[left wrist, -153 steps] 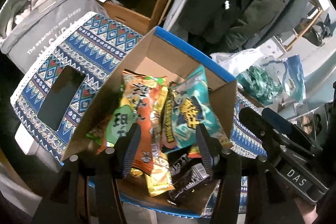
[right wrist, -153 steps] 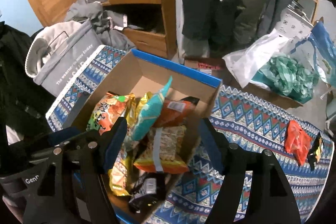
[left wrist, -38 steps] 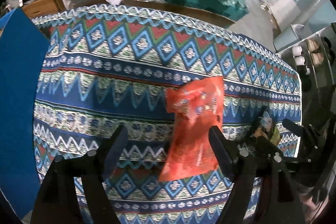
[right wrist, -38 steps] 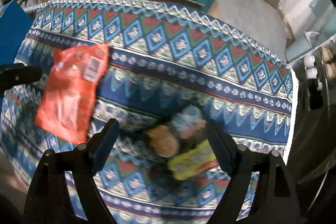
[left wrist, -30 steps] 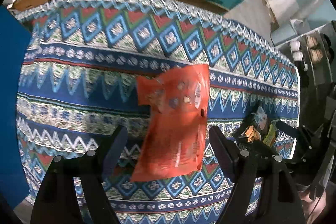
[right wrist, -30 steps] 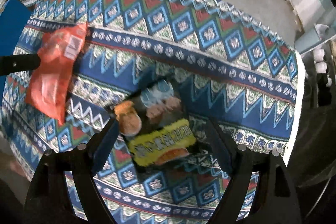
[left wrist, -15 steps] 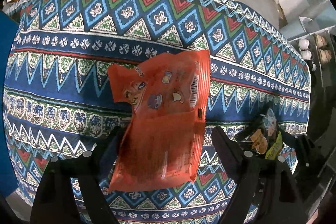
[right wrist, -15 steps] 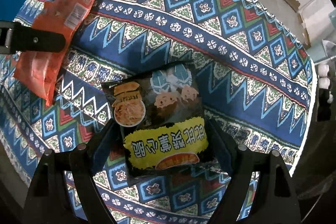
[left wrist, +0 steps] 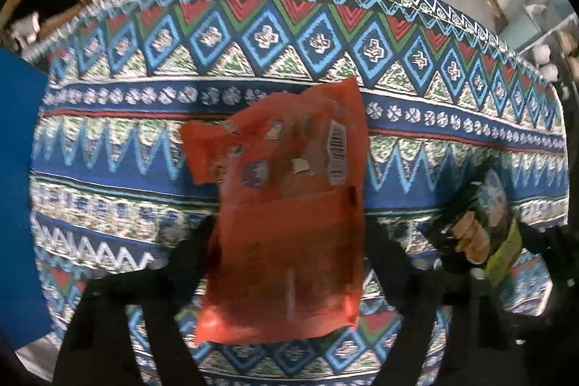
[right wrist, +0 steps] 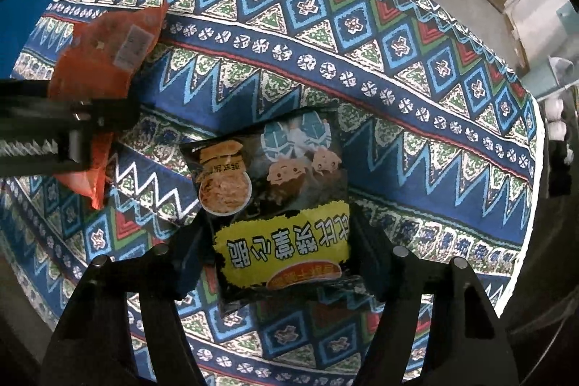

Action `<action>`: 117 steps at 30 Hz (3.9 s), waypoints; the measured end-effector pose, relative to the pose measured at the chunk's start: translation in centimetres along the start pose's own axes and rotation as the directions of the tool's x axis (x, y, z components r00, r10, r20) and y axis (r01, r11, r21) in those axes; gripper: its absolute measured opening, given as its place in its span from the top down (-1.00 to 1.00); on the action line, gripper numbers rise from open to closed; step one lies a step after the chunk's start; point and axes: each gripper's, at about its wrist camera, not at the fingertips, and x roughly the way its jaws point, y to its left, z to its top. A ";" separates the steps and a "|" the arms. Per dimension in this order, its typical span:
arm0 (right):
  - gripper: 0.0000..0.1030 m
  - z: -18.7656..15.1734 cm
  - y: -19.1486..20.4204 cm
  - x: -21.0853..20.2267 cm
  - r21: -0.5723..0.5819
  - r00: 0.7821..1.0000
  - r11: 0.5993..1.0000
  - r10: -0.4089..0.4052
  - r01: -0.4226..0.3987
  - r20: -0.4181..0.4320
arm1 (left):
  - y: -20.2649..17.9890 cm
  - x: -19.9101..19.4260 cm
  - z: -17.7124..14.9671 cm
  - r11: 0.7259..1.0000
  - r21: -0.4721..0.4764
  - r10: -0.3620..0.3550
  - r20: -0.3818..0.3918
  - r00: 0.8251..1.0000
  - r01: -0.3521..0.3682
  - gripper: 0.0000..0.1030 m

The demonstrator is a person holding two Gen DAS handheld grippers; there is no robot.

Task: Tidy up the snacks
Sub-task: 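Grasp the red bag with the left tool while the right tool grasps the black bag, then lift the red and black bags and carry them over the box, then open both tools to drop the red and black bags into the box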

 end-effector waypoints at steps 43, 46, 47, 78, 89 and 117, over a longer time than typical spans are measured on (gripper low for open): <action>-0.37 7.6 13.8 -11.9 -0.013 0.974 0.992 0.125 -0.125 0.189 | 18.3 -16.3 -4.3 0.992 0.070 -0.119 0.187 0.975 0.107 0.23; -0.37 8.1 15.2 -13.0 -0.035 0.968 0.990 0.140 -0.136 0.208 | 19.4 -17.2 -4.4 0.992 0.053 -0.121 0.201 0.972 0.113 0.23; -0.37 8.7 16.1 -13.6 -0.046 0.966 0.989 0.147 -0.140 0.214 | 20.1 -17.7 -4.5 0.992 0.048 -0.123 0.206 0.971 0.116 0.23; -0.37 20.3 36.8 -13.9 -0.280 0.947 0.935 0.272 -0.218 0.171 | 42.9 -20.6 -4.9 0.954 -0.282 -0.019 0.295 0.955 0.106 0.23; -0.38 22.1 39.3 -11.5 -0.304 0.943 0.924 0.290 -0.232 0.161 | 45.5 -17.0 -4.3 0.919 -0.373 -0.047 0.220 0.974 0.128 0.17; -0.55 19.2 37.9 -17.6 -0.255 0.927 0.948 0.260 -0.191 0.271 | 43.7 -25.1 -7.5 0.947 -0.297 0.005 0.395 0.919 0.122 -0.49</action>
